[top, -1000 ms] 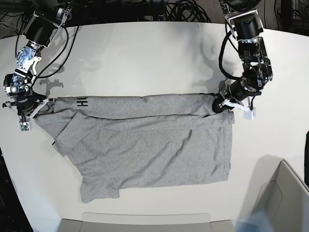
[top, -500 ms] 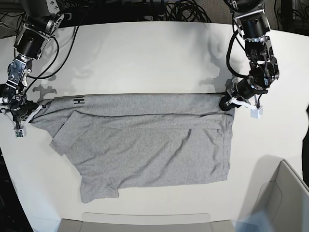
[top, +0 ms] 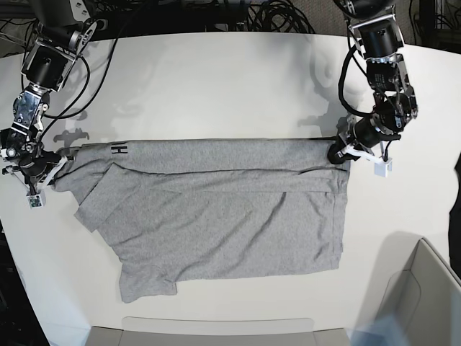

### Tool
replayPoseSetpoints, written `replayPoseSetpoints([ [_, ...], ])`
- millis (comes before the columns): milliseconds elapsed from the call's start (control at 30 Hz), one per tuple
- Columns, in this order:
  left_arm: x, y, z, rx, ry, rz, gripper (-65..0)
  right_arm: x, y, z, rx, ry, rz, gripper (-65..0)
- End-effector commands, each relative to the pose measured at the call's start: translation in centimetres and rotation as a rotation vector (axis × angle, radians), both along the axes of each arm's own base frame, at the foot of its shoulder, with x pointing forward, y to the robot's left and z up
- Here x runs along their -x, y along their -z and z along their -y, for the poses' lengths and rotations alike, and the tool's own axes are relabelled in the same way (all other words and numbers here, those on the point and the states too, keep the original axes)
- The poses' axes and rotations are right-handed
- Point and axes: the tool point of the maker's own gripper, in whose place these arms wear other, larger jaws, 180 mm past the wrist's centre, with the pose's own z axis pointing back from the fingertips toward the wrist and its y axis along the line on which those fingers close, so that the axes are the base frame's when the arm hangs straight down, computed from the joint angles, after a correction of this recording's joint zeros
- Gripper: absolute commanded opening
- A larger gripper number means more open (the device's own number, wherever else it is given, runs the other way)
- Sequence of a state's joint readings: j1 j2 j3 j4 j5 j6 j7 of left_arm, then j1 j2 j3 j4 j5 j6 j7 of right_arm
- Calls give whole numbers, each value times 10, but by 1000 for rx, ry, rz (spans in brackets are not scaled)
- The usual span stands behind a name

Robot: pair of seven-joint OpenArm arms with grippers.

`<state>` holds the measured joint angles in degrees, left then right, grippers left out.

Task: Fold the T-shirt properly
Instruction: 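Regrasp the folded edge and drag it back toward the robot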

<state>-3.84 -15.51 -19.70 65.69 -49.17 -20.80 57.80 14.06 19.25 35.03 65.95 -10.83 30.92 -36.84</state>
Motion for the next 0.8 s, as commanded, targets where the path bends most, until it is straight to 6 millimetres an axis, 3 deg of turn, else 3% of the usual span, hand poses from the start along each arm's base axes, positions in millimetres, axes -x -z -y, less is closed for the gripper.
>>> replayPoseSetpoints([
  [0,33,19,-15,-67,44,-156,-650,-2,-15,12,35,-1,29,-650],
  [233,69,15,-29,-145,76,-174,-650,41,6,6,79,-36,-39,-650],
  [333,82,15,-36,-148,65,-197,-650,58,8,10,89,-21,-46,-650],
  [467,106,20,-47,-139,37,-256,-650,84,9,1,55,-67,-54,-650],
  [567,122,23,-55,-157,39,-287,-650,105,13,5,48,0,-54,-650],
  [767,150,15,-56,-209,75,-298,-650,133,28,0,84,6,-126,-650],
])
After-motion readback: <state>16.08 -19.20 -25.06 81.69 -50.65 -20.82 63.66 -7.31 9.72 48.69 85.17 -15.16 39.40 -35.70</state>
